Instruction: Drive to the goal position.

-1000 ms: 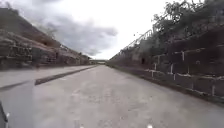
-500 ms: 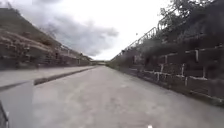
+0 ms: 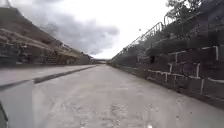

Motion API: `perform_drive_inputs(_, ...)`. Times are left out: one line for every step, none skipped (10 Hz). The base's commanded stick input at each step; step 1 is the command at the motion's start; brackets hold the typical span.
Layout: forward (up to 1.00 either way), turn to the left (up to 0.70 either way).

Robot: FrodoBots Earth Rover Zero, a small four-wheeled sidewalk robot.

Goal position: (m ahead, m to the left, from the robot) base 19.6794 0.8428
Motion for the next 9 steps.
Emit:
perform_drive_inputs(0.7,0.0)
perform_drive_inputs(0.7,0.0)
perform_drive_inputs(0.7,0.0)
perform_drive_inputs(0.7,0.0)
perform_drive_inputs(0.7,0.0)
perform_drive_inputs(0.7,0.0)
perform_drive_inputs(0.7,0.0)
perform_drive_inputs(0.7,0.0)
perform_drive_inputs(0.7,0.0)
